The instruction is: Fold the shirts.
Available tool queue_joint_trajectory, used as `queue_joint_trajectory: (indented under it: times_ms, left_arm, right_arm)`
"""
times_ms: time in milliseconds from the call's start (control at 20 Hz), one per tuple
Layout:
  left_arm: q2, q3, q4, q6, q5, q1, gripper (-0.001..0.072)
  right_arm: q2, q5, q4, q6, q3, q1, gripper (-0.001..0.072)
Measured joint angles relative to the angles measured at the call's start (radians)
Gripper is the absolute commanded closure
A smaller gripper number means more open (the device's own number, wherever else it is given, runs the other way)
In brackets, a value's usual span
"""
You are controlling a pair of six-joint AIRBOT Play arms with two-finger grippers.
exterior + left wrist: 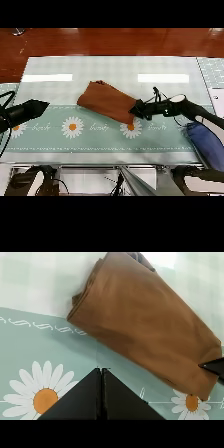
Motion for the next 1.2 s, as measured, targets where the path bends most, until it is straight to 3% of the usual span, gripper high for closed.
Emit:
queue_joint_trajectory:
  times_ms: [350,750,1000,1200]
  left_arm:
    - [-0.006,0.0,-0.005,0.0,-0.002,0.0,0.0689]
    - [-0.006,0.0,-0.005,0.0,-0.004,0.0,0.0688]
    - [-0.006,0.0,-0.006,0.0,-0.004,0.0,0.0689]
    - [-0.006,0.0,-0.006,0.0,-0.002,0.0,0.0689]
  right_arm:
    - [-0.021,0.219,-0.14,-0.032,0.413,0.022,0.0695]
    - [0.124,0.474,-0.513,0.253,0.925,-0.126,0.0694]
    - [0.247,0.715,-0.663,0.386,1.005,-0.394,0.0695]
    - [0.35,0.874,-0.775,0.43,1.005,-0.652,0.0694]
